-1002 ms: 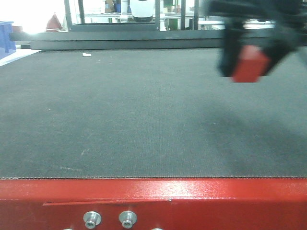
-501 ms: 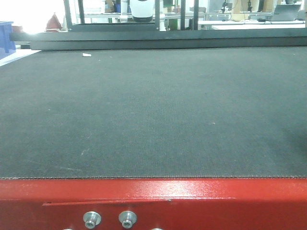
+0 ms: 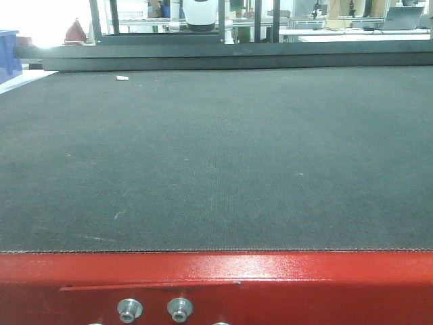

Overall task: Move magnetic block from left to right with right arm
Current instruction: 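Lift the red cube with the right gripper and raise it away, then drive the base away from the table holding the cube in the right gripper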

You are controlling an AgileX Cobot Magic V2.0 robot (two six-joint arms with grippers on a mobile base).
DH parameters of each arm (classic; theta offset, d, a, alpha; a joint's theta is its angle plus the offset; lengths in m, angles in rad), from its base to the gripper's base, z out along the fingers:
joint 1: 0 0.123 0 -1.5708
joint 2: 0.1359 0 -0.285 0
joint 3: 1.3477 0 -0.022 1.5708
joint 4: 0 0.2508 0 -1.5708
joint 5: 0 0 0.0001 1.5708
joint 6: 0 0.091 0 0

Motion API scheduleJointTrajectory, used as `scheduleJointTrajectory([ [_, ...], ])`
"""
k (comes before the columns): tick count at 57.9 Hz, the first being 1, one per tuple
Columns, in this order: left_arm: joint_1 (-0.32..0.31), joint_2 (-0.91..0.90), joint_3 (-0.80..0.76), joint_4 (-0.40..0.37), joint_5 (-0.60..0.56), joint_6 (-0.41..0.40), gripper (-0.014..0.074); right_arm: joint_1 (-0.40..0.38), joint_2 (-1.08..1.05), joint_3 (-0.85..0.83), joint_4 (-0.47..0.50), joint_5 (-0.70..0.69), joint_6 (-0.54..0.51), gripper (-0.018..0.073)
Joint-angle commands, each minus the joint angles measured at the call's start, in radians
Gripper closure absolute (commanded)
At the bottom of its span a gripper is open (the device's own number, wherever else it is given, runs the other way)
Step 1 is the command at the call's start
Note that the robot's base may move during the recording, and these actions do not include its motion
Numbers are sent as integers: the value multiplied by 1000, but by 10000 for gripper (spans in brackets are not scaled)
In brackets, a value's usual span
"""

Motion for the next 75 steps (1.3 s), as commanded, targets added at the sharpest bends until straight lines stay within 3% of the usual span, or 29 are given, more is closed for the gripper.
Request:
scheduleJointTrajectory([
  [1,2,-12,8,-3,-81,-7,722,-4,-72,-26,3,-72,-11,230],
  [17,2,-12,8,-3,-81,-7,722,-4,-232,-26,3,-36,-11,230],
  [75,2,-12,8,-3,-81,-7,722,-4,-233,-26,2,-32,-11,230],
])
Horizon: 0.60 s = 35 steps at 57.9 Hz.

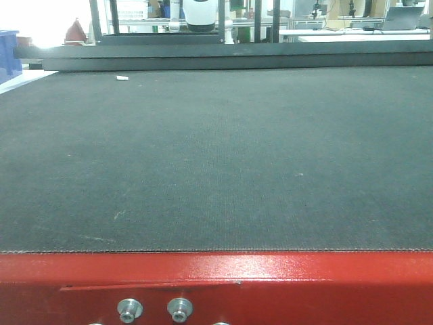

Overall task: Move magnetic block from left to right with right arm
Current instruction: 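Drive the base away from the table holding the cube in the right gripper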

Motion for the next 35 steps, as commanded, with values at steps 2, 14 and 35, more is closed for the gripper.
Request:
scheduleJointTrajectory([
  [2,2,-12,8,-3,-81,-7,722,-4,11,-28,1,-85,-9,230],
  [14,2,-12,8,-3,-81,-7,722,-4,11,-28,1,-85,-9,230],
  [35,2,-12,8,-3,-81,-7,722,-4,11,-28,1,-85,-9,230],
])
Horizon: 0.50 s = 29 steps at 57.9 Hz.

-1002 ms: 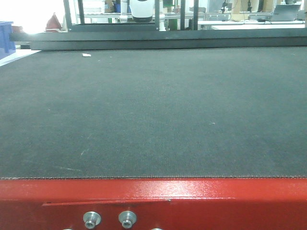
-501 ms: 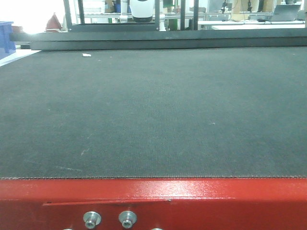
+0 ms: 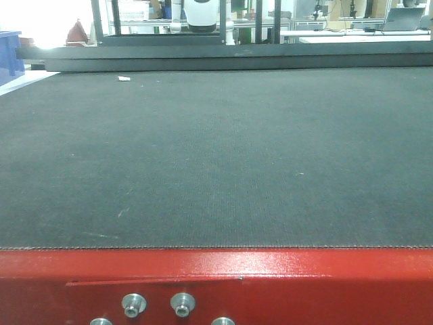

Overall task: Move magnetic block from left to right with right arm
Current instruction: 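Drive the base away from the table holding the cube in the right gripper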

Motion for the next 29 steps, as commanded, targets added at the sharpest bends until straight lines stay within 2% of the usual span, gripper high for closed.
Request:
scheduleJointTrajectory([
  [1,2,-12,8,-3,-81,-7,722,-4,11,-28,1,-85,-7,230],
  [29,2,-12,8,-3,-81,-7,722,-4,11,-28,1,-85,-7,230],
])
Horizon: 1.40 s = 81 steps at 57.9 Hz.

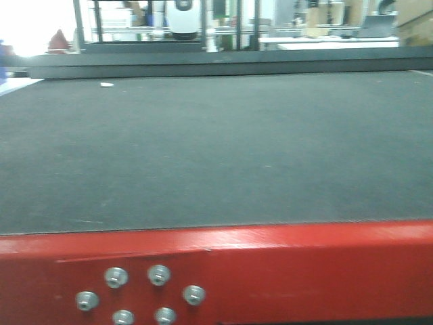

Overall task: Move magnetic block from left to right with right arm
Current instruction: 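Drive the base away from the table holding the cube in the right gripper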

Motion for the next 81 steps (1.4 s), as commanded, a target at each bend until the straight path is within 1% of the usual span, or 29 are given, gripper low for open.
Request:
scheduleJointTrajectory([
  [1,2,-12,8,-3,-81,-7,722,-4,11,-28,1,-87,-7,230],
  [81,2,-12,8,-3,-81,-7,722,-4,11,-28,1,-87,-7,230],
])
